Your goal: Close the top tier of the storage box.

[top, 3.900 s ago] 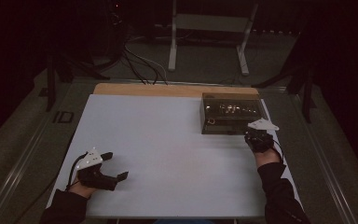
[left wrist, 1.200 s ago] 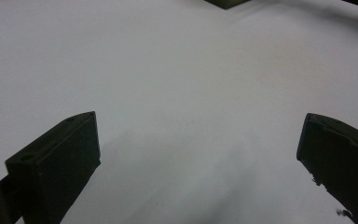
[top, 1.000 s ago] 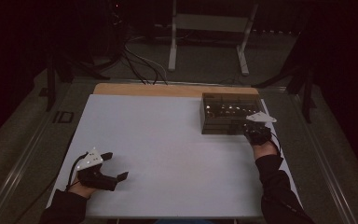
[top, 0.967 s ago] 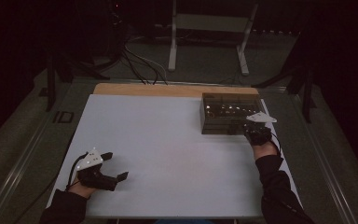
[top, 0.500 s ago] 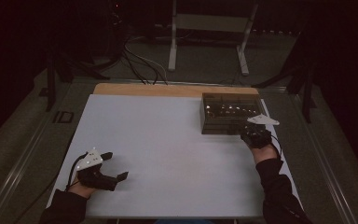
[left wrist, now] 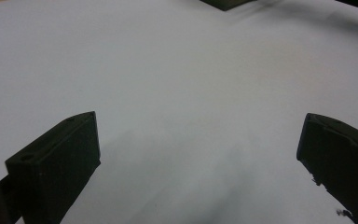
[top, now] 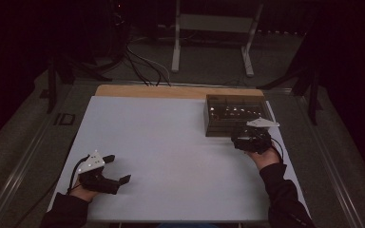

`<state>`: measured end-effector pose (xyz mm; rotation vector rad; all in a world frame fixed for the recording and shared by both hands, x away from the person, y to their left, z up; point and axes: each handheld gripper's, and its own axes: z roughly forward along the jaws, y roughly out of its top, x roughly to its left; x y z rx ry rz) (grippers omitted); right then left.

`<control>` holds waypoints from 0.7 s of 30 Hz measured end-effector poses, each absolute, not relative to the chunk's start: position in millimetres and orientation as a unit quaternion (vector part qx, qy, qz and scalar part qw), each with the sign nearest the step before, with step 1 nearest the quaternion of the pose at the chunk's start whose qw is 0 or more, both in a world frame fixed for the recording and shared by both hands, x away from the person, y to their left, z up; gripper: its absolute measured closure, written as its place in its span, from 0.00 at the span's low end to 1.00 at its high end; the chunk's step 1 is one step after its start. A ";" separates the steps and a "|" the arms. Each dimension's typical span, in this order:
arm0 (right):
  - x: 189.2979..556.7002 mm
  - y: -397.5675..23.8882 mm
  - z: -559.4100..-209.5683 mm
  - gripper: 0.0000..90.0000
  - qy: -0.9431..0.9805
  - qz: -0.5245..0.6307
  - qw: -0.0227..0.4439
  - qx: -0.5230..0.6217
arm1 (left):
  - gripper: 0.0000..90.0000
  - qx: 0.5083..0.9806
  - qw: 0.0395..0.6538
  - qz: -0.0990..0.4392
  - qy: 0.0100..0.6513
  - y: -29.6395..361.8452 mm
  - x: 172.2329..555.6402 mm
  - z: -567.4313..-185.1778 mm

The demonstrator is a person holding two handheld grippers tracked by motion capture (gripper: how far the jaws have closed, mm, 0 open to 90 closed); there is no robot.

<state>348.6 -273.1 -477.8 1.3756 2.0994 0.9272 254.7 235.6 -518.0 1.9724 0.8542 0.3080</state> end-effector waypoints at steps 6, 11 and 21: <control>347.1 -265.0 -478.6 0.02 0.779 0.345 0.204 0.483 | 0.01 0.803 0.467 0.125 0.349 235.6 255.1 -517.9; 344.8 -260.4 -477.4 0.00 0.782 0.362 0.192 0.470 | 0.01 0.802 0.468 0.123 0.349 236.0 255.7 -518.4; 343.5 -249.6 -468.4 0.00 0.787 0.372 0.196 0.452 | 0.01 0.803 0.467 0.124 0.349 235.5 255.6 -518.4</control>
